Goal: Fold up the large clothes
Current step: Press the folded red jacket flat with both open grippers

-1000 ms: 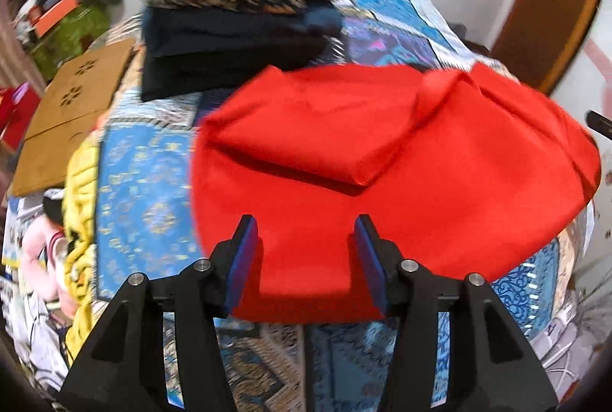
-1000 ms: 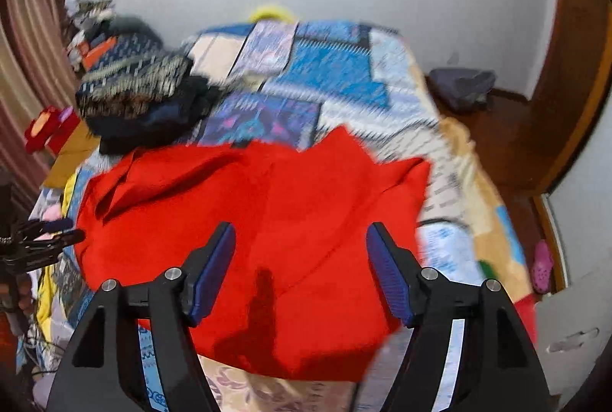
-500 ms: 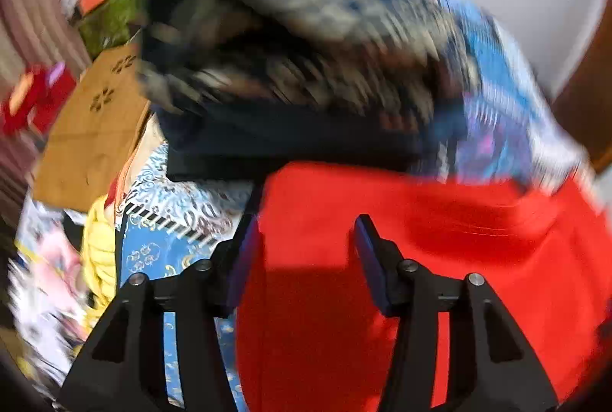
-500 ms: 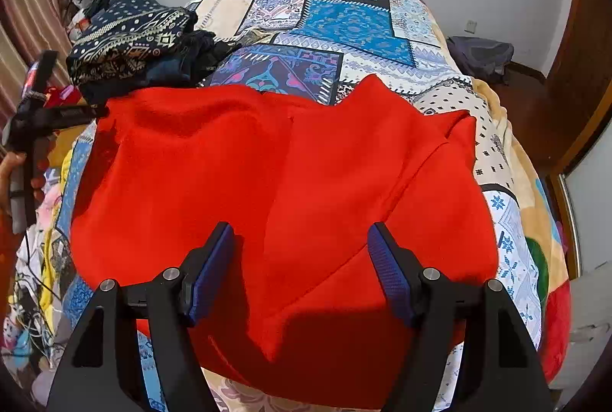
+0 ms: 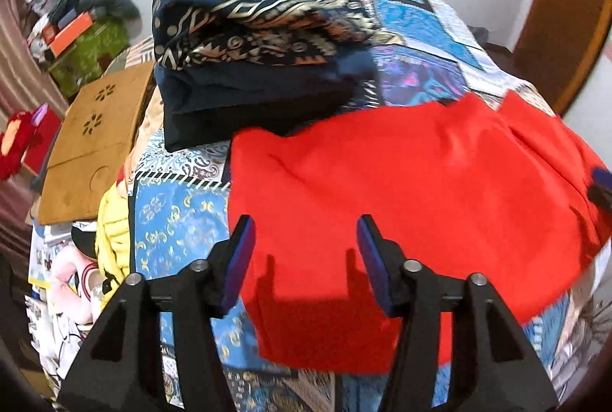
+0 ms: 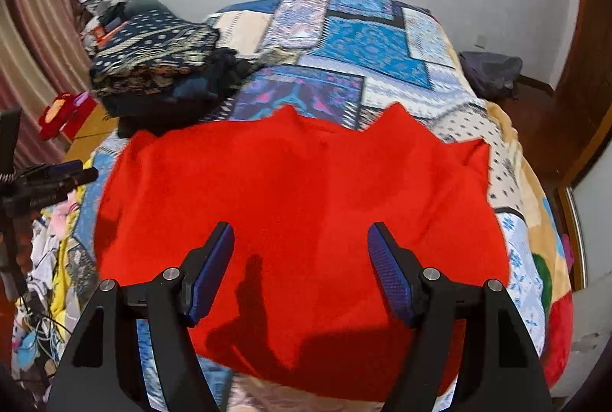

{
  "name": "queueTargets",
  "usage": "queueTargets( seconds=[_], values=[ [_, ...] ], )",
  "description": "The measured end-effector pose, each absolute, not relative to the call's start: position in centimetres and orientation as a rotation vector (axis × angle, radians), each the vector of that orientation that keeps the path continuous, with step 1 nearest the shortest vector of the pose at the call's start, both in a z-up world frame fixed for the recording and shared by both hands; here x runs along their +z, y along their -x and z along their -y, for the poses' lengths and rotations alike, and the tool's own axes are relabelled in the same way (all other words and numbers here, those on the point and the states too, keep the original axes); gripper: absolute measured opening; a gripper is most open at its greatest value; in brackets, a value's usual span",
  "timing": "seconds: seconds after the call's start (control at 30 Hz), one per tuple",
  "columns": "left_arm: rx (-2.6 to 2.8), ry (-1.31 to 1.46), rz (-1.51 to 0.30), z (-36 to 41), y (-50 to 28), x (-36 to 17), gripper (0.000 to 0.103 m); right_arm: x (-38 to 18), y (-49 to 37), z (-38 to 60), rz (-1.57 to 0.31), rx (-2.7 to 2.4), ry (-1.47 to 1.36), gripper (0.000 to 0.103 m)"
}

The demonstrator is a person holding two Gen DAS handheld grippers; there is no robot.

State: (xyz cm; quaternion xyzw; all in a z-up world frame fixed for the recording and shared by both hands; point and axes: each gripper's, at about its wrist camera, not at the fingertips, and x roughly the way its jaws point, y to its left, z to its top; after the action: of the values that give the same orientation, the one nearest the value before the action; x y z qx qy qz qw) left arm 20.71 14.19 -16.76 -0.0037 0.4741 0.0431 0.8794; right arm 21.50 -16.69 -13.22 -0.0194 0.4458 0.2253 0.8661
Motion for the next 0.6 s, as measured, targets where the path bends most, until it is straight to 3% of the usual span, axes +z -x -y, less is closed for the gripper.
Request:
queueTargets(
  seconds=[0.27,0.6],
  values=[
    [0.179,0.014,-0.898,-13.7,-15.6,-15.2,0.081,-12.8,-20.6,13.2,-0.932,0.552,0.016,0.069],
    [0.242,0.249,-0.915,-16.6,-11.5,-18.6,0.081,-16.3,-19.8,9.3,-1.001,0.531,0.083,0.070]
  ],
)
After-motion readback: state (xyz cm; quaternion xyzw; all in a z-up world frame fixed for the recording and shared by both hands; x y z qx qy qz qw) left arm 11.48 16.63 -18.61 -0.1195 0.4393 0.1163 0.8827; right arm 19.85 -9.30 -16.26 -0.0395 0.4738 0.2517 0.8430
